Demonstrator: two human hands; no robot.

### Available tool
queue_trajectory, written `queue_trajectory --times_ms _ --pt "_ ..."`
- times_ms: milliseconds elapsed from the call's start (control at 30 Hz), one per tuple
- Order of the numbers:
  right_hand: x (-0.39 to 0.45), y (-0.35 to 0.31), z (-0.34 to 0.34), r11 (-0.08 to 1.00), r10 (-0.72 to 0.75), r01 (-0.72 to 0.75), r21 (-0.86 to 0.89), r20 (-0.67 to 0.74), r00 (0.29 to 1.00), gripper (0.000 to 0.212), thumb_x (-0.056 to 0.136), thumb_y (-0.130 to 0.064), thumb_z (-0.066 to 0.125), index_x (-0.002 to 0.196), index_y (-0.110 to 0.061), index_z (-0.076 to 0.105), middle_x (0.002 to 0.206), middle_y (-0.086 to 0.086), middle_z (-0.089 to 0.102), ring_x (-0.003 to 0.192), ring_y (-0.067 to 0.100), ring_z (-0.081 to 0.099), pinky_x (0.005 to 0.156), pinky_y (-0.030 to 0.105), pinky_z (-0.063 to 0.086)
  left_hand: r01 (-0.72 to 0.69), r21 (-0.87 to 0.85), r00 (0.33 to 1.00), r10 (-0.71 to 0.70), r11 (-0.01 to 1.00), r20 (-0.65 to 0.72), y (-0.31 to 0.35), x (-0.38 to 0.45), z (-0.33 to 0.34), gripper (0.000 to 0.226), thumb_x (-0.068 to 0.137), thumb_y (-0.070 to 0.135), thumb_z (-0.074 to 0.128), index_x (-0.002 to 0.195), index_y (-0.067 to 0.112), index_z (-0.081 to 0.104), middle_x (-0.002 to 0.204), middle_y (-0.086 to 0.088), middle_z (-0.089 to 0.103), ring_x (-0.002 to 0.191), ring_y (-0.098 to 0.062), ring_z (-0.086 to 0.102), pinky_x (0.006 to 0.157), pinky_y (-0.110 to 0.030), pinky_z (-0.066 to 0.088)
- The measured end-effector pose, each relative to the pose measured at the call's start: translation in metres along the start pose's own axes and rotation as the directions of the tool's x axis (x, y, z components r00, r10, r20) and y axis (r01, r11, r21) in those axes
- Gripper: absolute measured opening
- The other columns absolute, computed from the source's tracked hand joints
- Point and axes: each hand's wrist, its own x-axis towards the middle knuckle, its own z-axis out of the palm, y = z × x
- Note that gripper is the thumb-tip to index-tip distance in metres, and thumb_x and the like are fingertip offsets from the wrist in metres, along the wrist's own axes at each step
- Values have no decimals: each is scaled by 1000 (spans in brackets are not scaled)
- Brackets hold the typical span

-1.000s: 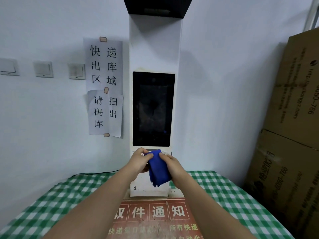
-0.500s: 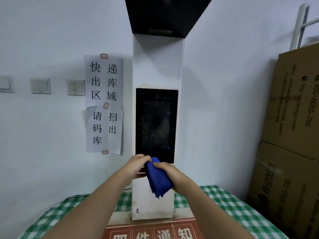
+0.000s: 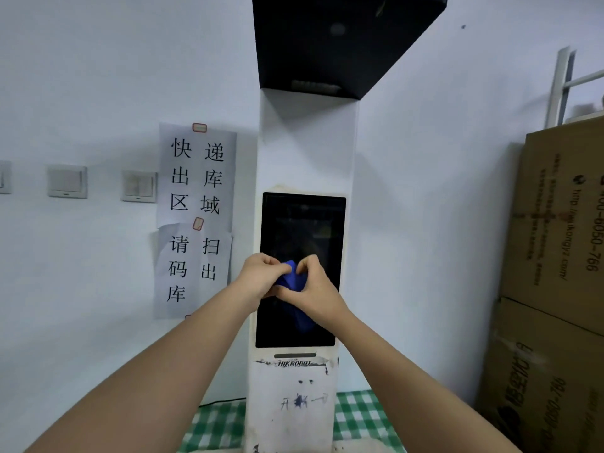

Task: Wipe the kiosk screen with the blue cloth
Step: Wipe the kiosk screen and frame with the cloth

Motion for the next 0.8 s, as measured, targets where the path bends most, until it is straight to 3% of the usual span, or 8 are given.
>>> queue_trajectory --times_ms 167,267,367,433,500,633,733,800 --pt "39 -12 -3 967 -115 80 -243 -134 984 43 79 -40 71 94 -21 35 102 -2 49 75 18 57 54 26 43 -66 -59 998 67 996 6 23 23 0 17 84 10 65 76 15 51 82 -7 58 73 -17 55 65 -26 50" --pt "66 -16 -11 945 -203 170 -280 -93 975 34 81 -34 69 97 -19 42 102 -1 49 79 19 57 65 34 51 -86 -140 995 91 986 29 33 35 -9 13 87 13 65 79 15 54 87 -8 62 81 -19 60 75 -28 53" --pt "94 -17 -22 896 -296 234 -378 -115 948 28 82 -36 68 96 -18 51 101 -2 49 81 18 55 68 34 48 -95 -215 993 107 972 46 38 48 -20 11 93 24 56 94 13 57 90 -3 66 85 -17 65 87 -33 51" --pt "115 -16 -28 858 -362 244 -453 -194 912 27 84 -35 66 99 -15 55 105 1 50 84 21 56 68 34 48 -91 -165 996 92 982 -2 36 59 -27 17 94 25 52 101 11 57 95 -5 66 90 -20 65 89 -35 49" --pt "134 -16 -32 845 -406 233 -481 -296 864 25 86 -32 64 102 -13 59 109 3 51 85 23 57 67 36 50 -85 -87 995 81 993 -54 31 68 -34 14 94 22 50 101 11 55 98 -6 63 91 -21 62 81 -32 48" --pt "162 -13 -28 844 -453 190 -502 -478 753 19 88 -22 63 106 -13 64 114 4 47 84 22 56 56 34 50 -89 -2 992 88 996 -92 16 85 -41 9 94 17 47 87 15 52 89 -2 55 93 -20 56 77 -30 45" --pt "171 -13 -11 849 -429 107 -518 -555 713 19 84 -19 68 101 -13 67 105 7 54 83 24 57 50 30 43 -93 18 990 95 995 -100 8 94 -41 14 93 17 47 79 18 48 81 1 51 91 -21 53 81 -33 45" --pt "171 -16 9 789 -526 155 -594 -523 670 17 74 -17 74 90 -14 70 91 7 59 75 27 59 46 28 42 -96 27 988 99 995 -118 2 98 -40 12 91 16 49 80 18 50 80 1 52 90 -23 55 80 -34 45"
